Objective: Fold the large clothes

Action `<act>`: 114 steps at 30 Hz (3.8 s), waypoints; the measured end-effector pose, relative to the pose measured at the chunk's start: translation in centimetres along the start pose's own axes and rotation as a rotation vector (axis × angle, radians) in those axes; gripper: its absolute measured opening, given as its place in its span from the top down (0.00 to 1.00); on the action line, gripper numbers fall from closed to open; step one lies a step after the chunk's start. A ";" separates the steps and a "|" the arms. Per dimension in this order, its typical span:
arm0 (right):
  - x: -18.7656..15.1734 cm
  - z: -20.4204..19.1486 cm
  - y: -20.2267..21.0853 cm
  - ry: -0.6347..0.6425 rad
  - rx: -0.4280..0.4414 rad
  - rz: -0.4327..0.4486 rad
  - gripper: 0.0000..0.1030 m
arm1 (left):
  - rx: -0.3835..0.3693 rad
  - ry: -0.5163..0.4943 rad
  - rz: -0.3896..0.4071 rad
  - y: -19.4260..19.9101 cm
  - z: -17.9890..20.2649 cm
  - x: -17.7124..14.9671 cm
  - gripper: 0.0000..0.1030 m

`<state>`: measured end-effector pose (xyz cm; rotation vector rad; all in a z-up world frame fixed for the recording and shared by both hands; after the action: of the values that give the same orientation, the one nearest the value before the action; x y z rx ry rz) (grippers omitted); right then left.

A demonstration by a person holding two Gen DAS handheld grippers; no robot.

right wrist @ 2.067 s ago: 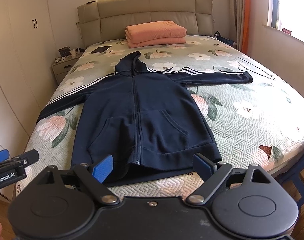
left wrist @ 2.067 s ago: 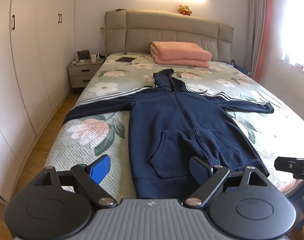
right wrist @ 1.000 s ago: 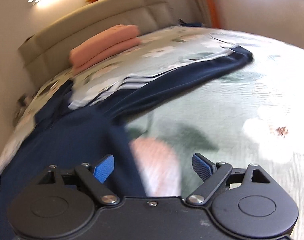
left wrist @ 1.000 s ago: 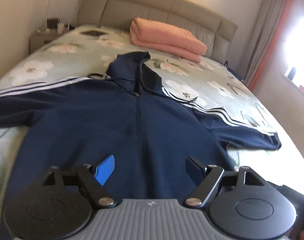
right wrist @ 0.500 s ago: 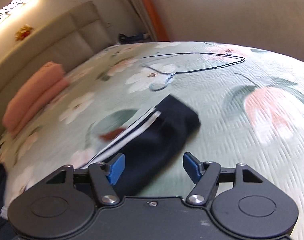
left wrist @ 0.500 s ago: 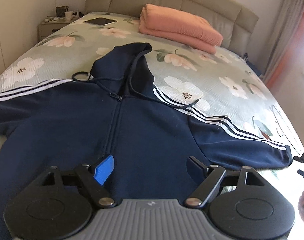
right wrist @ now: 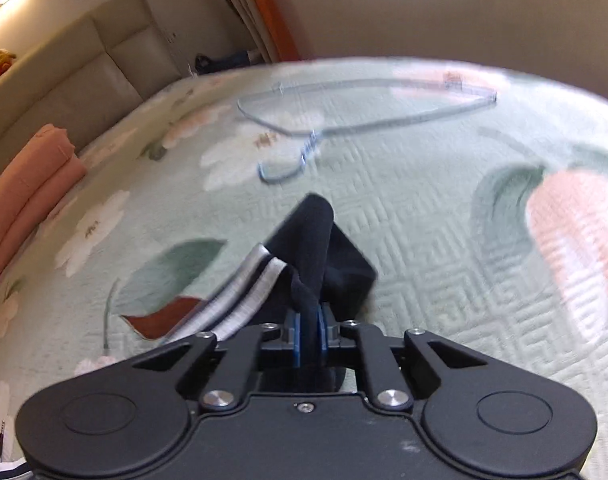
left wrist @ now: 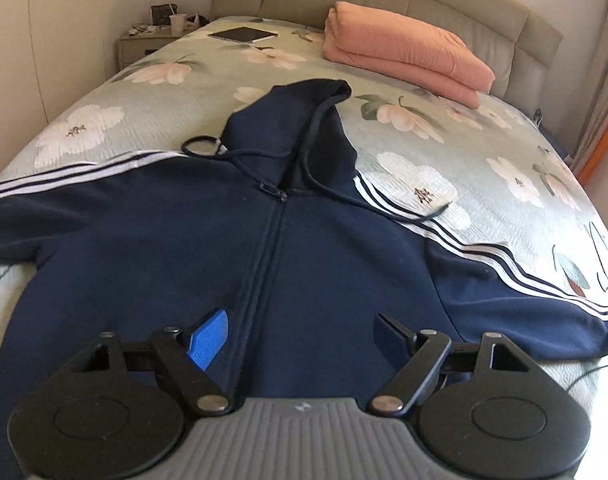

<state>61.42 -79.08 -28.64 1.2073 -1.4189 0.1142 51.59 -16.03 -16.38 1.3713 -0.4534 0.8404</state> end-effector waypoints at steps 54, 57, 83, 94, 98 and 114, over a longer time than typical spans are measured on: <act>-27.1 -35.8 28.3 0.494 0.430 -0.242 0.37 | -0.416 0.131 0.143 -5.2 -14.9 11.8 0.88; -27.2 -37.0 28.1 0.490 0.456 -0.250 0.37 | -0.284 0.069 0.161 -4.4 -19.1 12.3 0.82; -32.0 -39.3 22.8 0.829 0.178 -0.268 0.75 | -0.170 0.169 -0.080 -8.2 -28.3 4.9 0.95; -41.3 -48.3 28.1 0.931 0.516 -0.337 0.70 | 0.191 0.490 -0.017 0.1 -42.9 2.2 0.54; -41.2 -48.4 28.3 0.927 0.505 -0.371 0.70 | 0.247 0.664 0.057 1.4 -48.1 1.6 0.43; -40.8 -48.3 28.0 0.910 0.509 -0.365 0.69 | 0.343 0.795 0.197 -5.2 -52.0 4.2 0.90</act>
<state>64.49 -10.00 -30.88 1.5220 -0.3653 0.7055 48.60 35.36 -26.10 1.1812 0.1897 1.5839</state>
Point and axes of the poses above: each gripper's, at about its wrist camera, not at the fingertips, and y roughly against the way its jaws point, z to its right, x to its top, the point moved 5 cm from there along -y, roughly the way its jaws point, and after that the axes turned 10 degrees about z, right-handed, at the moved point
